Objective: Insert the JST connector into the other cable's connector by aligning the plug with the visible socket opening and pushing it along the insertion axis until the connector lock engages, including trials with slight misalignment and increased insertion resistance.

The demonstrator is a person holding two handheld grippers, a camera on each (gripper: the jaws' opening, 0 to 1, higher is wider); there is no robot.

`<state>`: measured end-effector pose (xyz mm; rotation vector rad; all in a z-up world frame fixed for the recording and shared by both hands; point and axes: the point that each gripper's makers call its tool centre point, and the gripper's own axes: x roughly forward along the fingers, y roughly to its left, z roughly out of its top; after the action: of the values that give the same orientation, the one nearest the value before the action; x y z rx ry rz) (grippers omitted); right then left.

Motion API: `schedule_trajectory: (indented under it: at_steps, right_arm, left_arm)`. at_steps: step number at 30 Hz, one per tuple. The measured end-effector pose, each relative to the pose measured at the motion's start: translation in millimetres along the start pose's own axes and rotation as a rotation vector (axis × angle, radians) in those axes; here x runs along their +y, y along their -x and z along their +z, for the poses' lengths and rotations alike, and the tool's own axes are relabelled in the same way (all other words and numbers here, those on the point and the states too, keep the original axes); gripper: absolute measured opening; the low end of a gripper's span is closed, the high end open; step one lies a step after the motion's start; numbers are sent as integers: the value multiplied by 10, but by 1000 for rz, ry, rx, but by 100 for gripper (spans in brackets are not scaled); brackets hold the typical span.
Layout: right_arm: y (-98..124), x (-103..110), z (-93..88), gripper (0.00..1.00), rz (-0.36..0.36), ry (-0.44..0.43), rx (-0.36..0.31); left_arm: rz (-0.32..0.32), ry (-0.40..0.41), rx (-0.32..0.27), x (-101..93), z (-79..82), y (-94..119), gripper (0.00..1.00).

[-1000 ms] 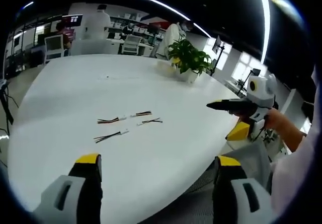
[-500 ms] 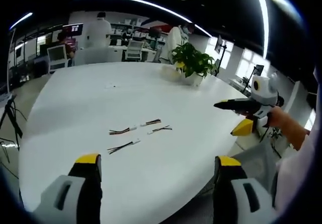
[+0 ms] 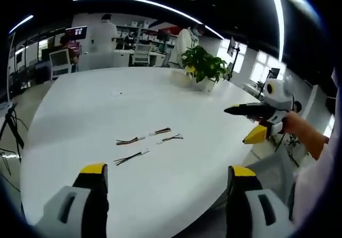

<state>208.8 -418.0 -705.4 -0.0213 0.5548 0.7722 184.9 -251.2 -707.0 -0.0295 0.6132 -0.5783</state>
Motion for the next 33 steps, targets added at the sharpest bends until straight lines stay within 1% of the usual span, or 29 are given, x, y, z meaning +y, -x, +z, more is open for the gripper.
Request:
schedule_trajectory:
  at_steps: [4,6,12,14,15,19,24,29,33]
  right_arm:
    - [-60,20,35,98,12,6,-4]
    - [-79,21,48,98,15,7,-5]
    - [-117,-22,56,97,10,5,-8]
    - [-135,-45,49,96,16,-11,-7]
    - [-145,-63,49,96,18,-18,-7]
    - [-173,-102,82,94,15,-22,-16]
    - [-243,-129,110,93,21,-13,-13]
    - [-299,-135,134,92,33,5,-6]
    - [-321,-156,194,92,36,16,-18]
  left_arm:
    - [-9,-9,-23,7,104,-41,90]
    - [-13,-15,-25,12,125,-75,90]
    - [-28,-10,-11,-3,53,-113,89]
    - [-4,-2,-8,51,15,-113,87]
    - [5,12,8,81,-27,-112,88]
    - [7,21,21,126,-72,-110,88]
    - [18,26,20,144,-52,-125,87]
    - [7,22,14,121,-42,-150,86]
    - [1,20,4,120,-10,-191,86]
